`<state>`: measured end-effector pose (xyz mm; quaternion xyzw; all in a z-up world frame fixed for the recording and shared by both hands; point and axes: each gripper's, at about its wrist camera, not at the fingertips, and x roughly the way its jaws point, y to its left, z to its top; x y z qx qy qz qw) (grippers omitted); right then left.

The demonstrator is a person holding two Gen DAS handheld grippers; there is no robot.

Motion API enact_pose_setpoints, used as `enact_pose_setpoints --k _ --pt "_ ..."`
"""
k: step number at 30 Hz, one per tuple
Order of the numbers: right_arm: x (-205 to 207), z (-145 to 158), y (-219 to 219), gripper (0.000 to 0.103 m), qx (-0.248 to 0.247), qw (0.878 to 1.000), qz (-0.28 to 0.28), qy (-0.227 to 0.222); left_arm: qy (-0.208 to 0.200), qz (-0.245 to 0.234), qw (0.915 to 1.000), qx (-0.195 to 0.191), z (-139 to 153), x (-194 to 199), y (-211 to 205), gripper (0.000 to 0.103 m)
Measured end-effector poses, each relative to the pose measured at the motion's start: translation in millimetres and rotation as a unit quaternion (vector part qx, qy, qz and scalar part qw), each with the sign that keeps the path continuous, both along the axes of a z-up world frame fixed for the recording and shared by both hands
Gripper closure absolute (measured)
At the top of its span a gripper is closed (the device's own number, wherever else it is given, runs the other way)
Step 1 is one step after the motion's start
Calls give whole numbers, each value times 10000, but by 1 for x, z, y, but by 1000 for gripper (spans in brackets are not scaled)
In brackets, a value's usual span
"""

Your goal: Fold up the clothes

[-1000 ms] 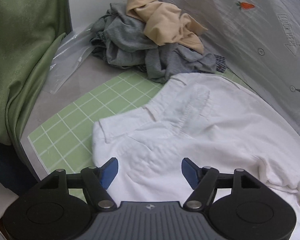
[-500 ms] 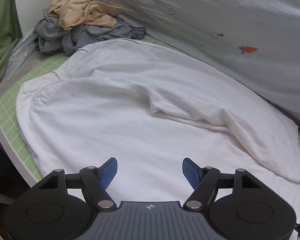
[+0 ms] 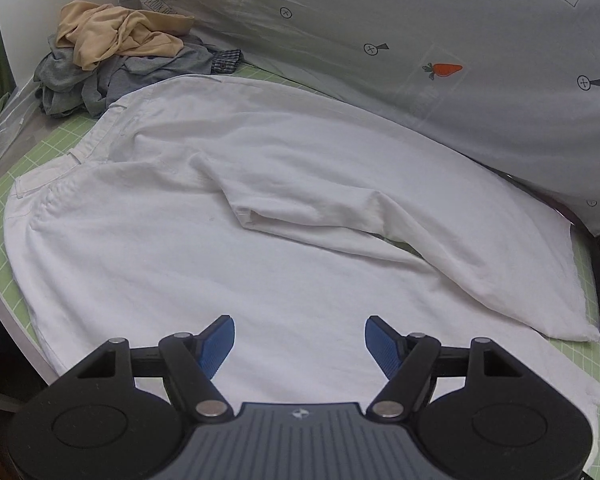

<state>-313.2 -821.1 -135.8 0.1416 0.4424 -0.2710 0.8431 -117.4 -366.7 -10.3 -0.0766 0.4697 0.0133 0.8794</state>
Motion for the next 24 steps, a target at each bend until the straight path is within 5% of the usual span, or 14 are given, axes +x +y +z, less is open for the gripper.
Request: enact_pose_setpoints --k 1,4,10,17,21,24 --pt "5 6 -4 48 -69 9998 -22 -183 14 15 10000 25 -1 0 -1 30" --pt "31 19 -26 30 134 9967 -73 -794 55 50 9999 97 -3 2 -4 29" --pt "125 7 -63 29 683 9906 46 -1180 10 80 9999 132 -5 7 -19 27" --pt "197 -12 -80 30 699 9947 123 -744 -230 494 9985 -64 -7 6 -35 25" --pt "217 -10 -61 90 106 9939 1072 -220 -177 750 9968 -217 -10 -5 -37 25" --pt "221 -9 -58 94 -178 9896 1425 -98 -150 872 9957 -275 -15 -11 -37 25"
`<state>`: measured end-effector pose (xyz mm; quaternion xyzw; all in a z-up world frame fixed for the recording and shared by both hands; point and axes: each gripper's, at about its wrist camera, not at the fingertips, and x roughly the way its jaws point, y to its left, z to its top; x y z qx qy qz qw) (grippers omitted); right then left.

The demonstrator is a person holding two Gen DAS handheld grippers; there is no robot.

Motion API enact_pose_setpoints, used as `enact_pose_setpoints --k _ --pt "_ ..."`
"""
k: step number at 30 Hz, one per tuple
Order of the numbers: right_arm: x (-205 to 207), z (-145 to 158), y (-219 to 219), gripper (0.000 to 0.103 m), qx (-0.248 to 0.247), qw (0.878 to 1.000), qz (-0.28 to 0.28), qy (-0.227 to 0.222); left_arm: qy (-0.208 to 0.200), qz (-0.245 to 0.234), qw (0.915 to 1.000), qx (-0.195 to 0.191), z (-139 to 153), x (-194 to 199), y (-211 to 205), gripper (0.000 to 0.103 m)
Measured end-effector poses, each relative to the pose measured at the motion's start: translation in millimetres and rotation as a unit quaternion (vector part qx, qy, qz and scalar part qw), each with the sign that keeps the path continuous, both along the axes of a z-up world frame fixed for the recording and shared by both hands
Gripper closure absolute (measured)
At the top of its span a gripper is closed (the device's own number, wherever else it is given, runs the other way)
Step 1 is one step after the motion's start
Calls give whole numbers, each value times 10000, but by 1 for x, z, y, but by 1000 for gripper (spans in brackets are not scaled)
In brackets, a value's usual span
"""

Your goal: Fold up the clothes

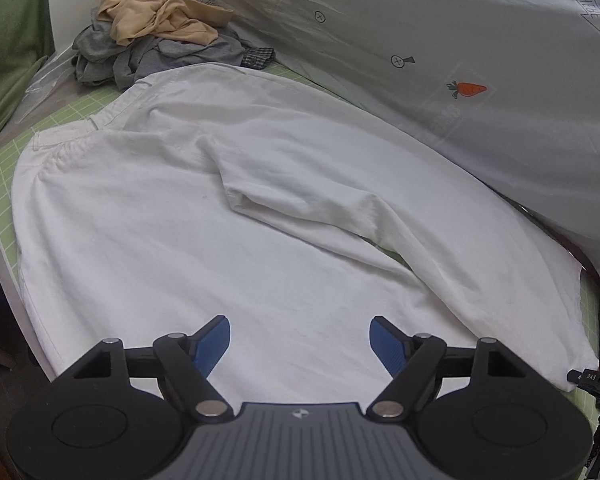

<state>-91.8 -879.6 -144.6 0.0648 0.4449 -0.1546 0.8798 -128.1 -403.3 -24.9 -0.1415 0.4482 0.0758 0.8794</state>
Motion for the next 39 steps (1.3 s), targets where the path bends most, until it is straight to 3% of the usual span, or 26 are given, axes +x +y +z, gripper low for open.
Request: enact_pose_setpoints --k 6,8,9,10,13,16,27,34,39 --pt "7 -1 -20 90 -134 9996 -255 -1 -181 78 9998 -51 7 -9 6 25" --pt "2 6 -17 73 -202 9995 -261 -16 -268 30 9996 -44 11 -13 7 25" --pt "-4 10 -14 53 -271 9993 -235 -36 -310 3 9995 -40 13 -15 8 25" --pt "-13 14 -9 43 -250 9995 -199 -78 -347 -31 9994 -43 15 -17 9 25" --pt "-41 23 4 25 -176 9996 -97 -198 -422 -150 9990 -54 20 -27 13 25" --pt "-76 27 18 15 44 9997 -86 -230 -490 -294 9984 -19 28 -39 17 24" --pt "-175 12 56 8 352 9977 -552 -197 -481 -798 9956 60 43 -59 34 21" --pt "-211 -1 86 6 611 9955 -631 -351 -299 -974 9948 77 41 -56 46 20" --pt "-222 -8 101 5 523 9957 -724 -253 -124 -907 9957 134 37 -50 58 20"
